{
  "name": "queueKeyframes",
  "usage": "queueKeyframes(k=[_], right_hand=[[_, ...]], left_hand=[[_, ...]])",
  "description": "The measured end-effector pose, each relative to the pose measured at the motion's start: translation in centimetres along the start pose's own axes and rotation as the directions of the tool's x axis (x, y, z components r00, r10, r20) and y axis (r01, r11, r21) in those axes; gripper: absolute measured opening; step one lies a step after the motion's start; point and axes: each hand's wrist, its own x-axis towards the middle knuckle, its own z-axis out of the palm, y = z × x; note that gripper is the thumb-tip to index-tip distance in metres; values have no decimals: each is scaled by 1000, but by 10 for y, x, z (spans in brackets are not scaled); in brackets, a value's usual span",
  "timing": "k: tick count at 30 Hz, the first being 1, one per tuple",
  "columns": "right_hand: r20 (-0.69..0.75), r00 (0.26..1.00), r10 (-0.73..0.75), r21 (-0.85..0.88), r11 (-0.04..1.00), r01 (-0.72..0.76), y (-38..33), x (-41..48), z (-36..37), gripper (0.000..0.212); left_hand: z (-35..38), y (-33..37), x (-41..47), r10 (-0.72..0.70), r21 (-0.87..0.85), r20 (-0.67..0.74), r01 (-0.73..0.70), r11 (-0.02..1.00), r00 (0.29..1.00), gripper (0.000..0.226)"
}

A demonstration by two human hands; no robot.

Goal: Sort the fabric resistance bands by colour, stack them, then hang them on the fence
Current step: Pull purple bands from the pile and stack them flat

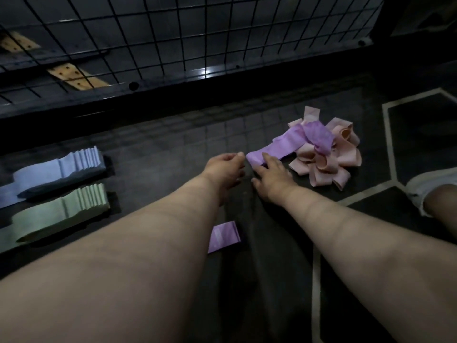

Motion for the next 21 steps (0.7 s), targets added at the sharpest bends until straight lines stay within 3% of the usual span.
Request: queueKeyframes(k=[2, 4, 7, 9, 13, 17, 21], right_hand=[[-6, 1000, -18, 64, 998, 18, 3, 3, -1, 57], [-102, 994, -29, 234, 971, 52, 5, -1, 0, 51], [-313, 950, -6, 400, 906, 138, 2, -14, 0, 25], [-371, 928, 20, 528, 827, 194, -5, -25, -3, 15], [-449, 893, 23, 646, 699, 307, -17, -38, -9, 19], [-400, 915, -60, 604, 733, 312, -18, -42, -12, 46], [-329, 941, -84, 573, 774, 270, -21, -37, -10, 59]], left_hand=[[1, -6, 9, 38, 32, -39, -37, 999, 999, 11], [0, -13, 15, 64, 113, -91, -54, 992, 994, 9], [1, -17, 13, 26, 127, -98, -13, 992, 995, 30], [2, -16, 10, -26, 95, -51, 31, 995, 998, 35], [6, -14, -2, -67, 20, 67, 66, 998, 995, 23], [12, -8, -4, -39, 10, -8, 39, 999, 999, 21], [16, -6, 0, -76, 47, -98, 80, 996, 992, 25]])
